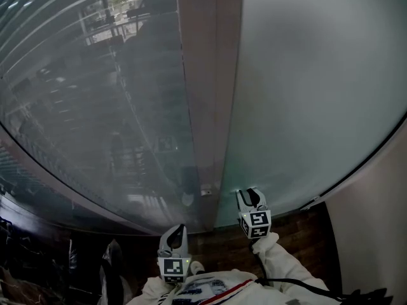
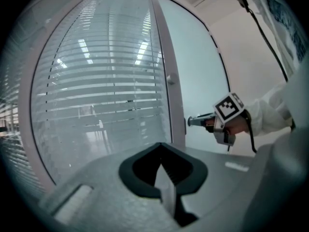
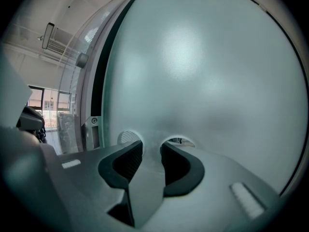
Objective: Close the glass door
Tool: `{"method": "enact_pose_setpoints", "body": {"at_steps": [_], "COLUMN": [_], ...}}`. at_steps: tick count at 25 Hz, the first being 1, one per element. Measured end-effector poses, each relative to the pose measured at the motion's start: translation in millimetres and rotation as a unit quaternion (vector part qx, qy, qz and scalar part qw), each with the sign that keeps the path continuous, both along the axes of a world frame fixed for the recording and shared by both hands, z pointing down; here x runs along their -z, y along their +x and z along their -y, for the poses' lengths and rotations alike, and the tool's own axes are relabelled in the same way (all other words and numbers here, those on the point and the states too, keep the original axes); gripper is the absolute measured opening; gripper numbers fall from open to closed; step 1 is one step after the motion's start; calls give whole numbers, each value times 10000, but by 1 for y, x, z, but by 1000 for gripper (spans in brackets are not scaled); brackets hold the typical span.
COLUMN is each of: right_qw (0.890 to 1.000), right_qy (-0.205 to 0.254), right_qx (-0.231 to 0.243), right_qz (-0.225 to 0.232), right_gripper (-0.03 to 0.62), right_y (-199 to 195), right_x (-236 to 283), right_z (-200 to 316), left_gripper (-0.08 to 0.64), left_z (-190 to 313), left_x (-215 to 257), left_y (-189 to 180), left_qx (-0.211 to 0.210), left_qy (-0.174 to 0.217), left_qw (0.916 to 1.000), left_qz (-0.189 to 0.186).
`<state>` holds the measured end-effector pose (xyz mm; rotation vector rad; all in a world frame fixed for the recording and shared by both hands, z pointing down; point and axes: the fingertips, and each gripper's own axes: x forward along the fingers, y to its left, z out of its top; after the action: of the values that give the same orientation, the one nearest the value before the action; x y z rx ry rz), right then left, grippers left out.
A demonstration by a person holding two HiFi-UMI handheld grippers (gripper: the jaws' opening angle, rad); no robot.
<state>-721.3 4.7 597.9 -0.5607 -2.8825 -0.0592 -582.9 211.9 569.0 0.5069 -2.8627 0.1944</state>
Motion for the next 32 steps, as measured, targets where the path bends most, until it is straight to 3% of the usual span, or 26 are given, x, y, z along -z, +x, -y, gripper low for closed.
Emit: {"method": "enact_pose_setpoints", "body": {"at_steps": [12,22,32], "right_qw": [10000,9998,9997], "right_qy": [-44,-91,-78], "right_qx": [-71,-172,-232], "right_qz": [-6,-41,49], "right_gripper": [129,129,129], "right_y": [-1,2,1], "right_x": [1,2,5], "right_z": [1,2,7], "left_gripper": [2,2,2], "left_z": [-8,-26,-39], "left_x": [-8,-11,-37], "left_y": [2,10,22], "left_qx": [-8,35,-172], "left_qy": [-45,177,33], "left_qw": [10000,9998,9997], "left_qz": [-15,27,-149]}}
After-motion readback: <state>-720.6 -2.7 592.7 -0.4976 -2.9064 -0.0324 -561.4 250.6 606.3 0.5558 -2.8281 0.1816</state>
